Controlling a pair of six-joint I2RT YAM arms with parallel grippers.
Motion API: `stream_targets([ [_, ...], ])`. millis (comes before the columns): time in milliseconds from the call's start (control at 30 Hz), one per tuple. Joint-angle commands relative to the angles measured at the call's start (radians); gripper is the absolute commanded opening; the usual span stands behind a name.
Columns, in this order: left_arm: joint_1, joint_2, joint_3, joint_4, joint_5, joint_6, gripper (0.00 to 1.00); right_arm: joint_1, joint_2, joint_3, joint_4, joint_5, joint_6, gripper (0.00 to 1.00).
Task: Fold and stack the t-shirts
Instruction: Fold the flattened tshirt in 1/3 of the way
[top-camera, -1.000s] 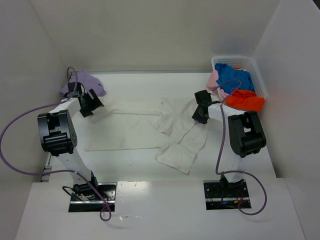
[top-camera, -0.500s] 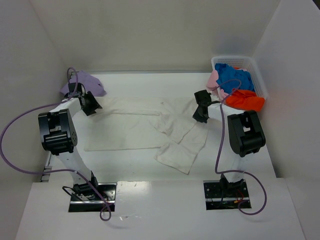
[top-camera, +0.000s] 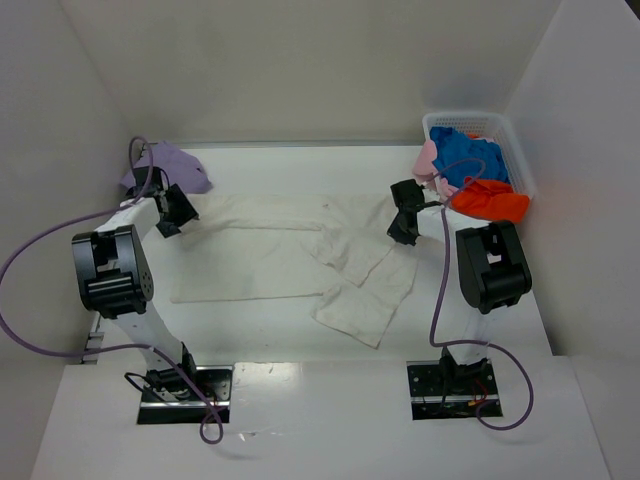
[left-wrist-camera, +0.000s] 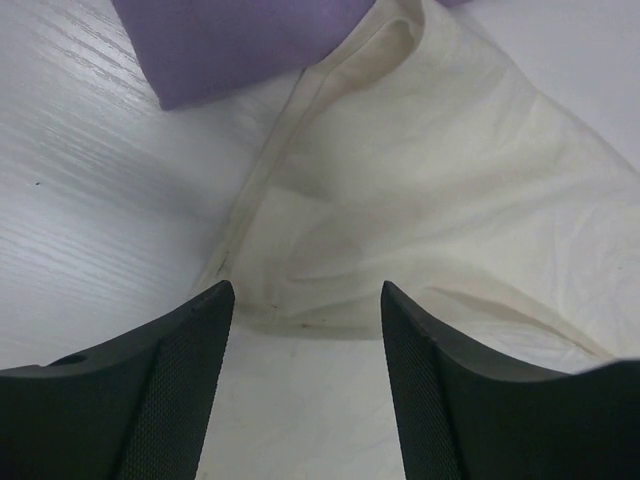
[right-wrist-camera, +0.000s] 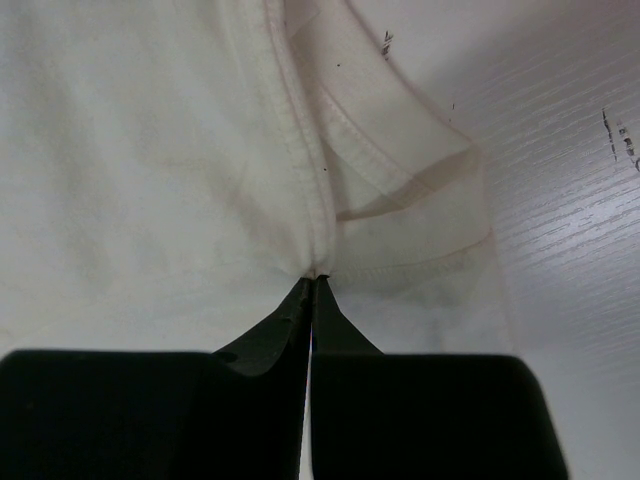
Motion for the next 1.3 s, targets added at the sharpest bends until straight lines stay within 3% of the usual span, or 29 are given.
stream_targets([
  [0,0.002,-0.023,-0.018,-0.005,-0.013,0.006,0.68,-0.014,-0.049,0.018,0.024,0.051,-0.012,0.0],
  [133,0.002,-0.003,-0.027,0.005,0.033,-0.003,0.56,-0.023,-0.049,0.018,0.033,0.042,-0.021,0.0],
  [233,0.002,0.024,-0.027,-0.008,0.033,-0.012,0.56,-0.023,-0.04,0.018,0.033,0.033,-0.021,0.0],
  [433,0.002,0.003,-0.027,-0.039,-0.035,-0.012,0.69,-0.023,-0.031,0.018,0.043,0.033,-0.021,0.0],
  [600,0.002,-0.017,-0.045,-0.048,-0.046,-0.012,0.7,-0.023,-0.031,0.018,0.043,0.023,-0.03,0.0],
  [800,0.002,0.015,-0.068,0.013,0.017,-0.067,0.55,-0.023,-0.021,0.018,0.052,0.014,-0.03,0.0],
  [1100,0.049,0.027,-0.048,0.042,0.017,-0.098,0.13,-0.033,-0.046,0.018,0.043,0.034,-0.03,0.0],
  [1267,0.06,0.008,-0.039,0.024,-0.018,-0.071,0.11,-0.053,-0.066,0.009,0.043,0.034,-0.03,0.0],
])
